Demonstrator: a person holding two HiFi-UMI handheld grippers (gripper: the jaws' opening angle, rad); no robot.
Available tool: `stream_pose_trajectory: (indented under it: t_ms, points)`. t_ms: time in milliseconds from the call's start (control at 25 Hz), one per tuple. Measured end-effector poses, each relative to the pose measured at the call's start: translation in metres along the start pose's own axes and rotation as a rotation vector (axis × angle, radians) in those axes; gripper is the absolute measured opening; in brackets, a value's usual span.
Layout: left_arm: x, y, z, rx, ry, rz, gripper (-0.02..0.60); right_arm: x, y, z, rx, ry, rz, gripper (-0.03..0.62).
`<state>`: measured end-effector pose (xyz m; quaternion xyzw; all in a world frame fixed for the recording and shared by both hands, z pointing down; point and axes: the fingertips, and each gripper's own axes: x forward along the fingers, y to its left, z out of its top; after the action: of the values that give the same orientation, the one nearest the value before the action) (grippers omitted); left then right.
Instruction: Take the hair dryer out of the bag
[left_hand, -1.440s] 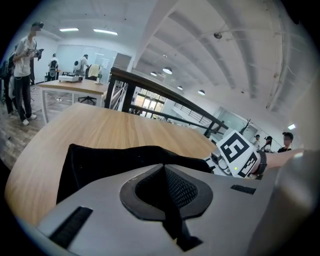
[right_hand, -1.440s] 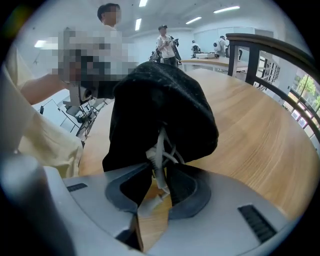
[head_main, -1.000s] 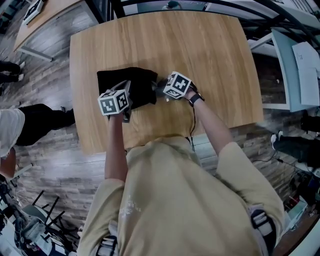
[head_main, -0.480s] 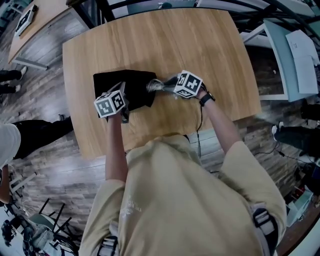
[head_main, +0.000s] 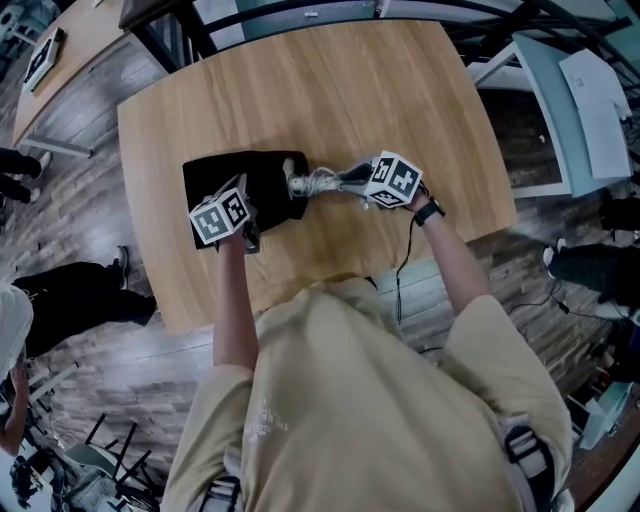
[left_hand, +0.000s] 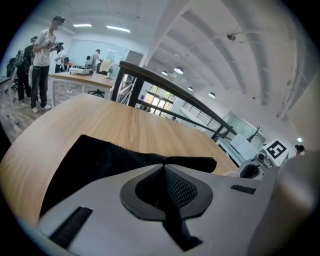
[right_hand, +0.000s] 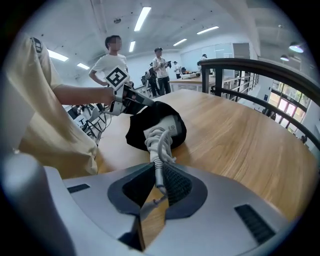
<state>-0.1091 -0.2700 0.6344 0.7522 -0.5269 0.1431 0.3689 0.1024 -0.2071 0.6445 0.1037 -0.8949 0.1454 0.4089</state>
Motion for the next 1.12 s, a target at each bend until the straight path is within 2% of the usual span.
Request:
stream_pose_trajectory:
  t_ms: [120,400,640,920,1120]
  points:
    - [0.001,0.003,-0.009,-0.022,0.017,0.008,0.017,-0.009,0.004,-0.015,0.028,0.011,-0.01,0.055]
    - [0.008,0.005,-0.002,-0.048,-0.002,0.012,0.017,-0.038,-0.002,-0.034,0.052,0.0,-0.073,0.055]
    - [0.009,0.006,0.006,-0.052,-0.013,0.017,0.017,-0.064,-0.007,-0.056,0.12,-0.01,-0.126,0.055]
    - [0.004,0.006,0.009,-0.057,-0.019,0.022,0.017,-0.089,-0.011,-0.088,0.296,-0.064,-0.241,0.055]
    - [0.003,0.002,0.009,-0.054,-0.024,0.01,0.017,-0.079,-0.001,-0.102,0.507,-0.167,-0.399,0.055]
